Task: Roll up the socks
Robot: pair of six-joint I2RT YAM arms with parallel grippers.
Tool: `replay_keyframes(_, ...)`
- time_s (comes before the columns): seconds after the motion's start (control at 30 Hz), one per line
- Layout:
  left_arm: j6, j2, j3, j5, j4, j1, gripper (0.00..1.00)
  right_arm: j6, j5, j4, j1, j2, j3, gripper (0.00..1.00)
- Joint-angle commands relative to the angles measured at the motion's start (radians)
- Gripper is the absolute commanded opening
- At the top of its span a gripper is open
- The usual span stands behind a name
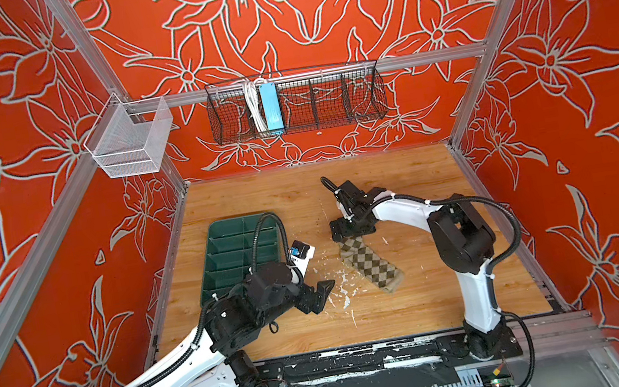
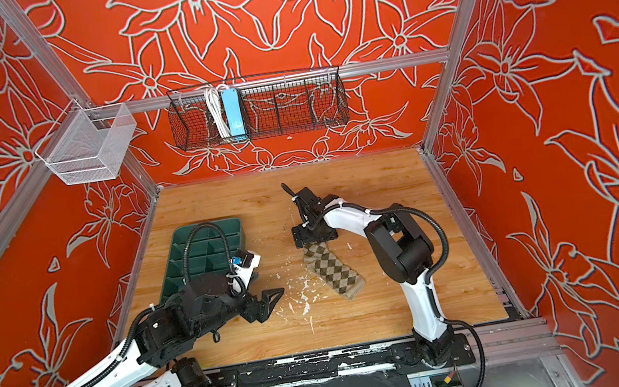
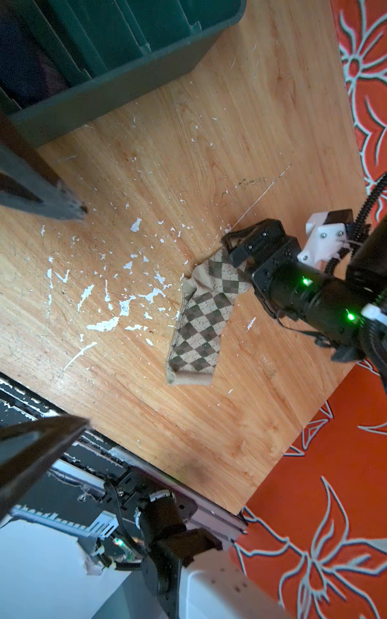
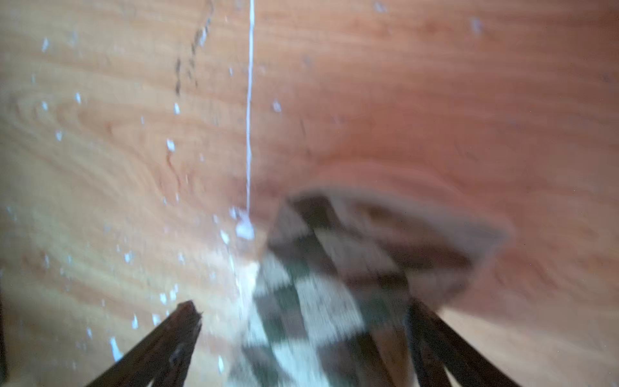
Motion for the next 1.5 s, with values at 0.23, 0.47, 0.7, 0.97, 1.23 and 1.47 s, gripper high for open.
replay_keyframes(0.23, -0.152, 0.179, 0.078, -0.181, 0.043, -0.001, 0.9, 0.118, 0.089, -0.047, 0.004, -0.5, -0.459, 0.98)
replay_keyframes(0.47, -0.189, 0.475, 0.253, -0.099, 0.103, 0.05, 0.89, 0.244, 0.195, -0.049, 0.003, -0.693, -0.693, 0.98)
replay_keyframes(0.7, -0.313, 0.811, 0.42, 0.146, 0.22, 0.166, 0.85, 0.306, 0.278, -0.061, 0.003, -0.668, -0.722, 0.98)
replay_keyframes(0.97, -0.351, 1.132, 0.649, 0.224, 0.257, 0.2, 0.8, 0.321, 0.258, -0.004, 0.003, -0.659, -0.757, 0.98)
replay_keyframes(1.23, -0.379, 1.315, 0.779, 0.219, 0.283, 0.213, 0.79, 0.329, 0.204, 0.055, 0.004, -0.657, -0.798, 0.98)
replay_keyframes(1.47, -0.391, 1.452, 0.884, 0.185, 0.209, 0.226, 0.78, 0.34, 0.193, 0.059, 0.005, -0.64, -0.817, 0.98)
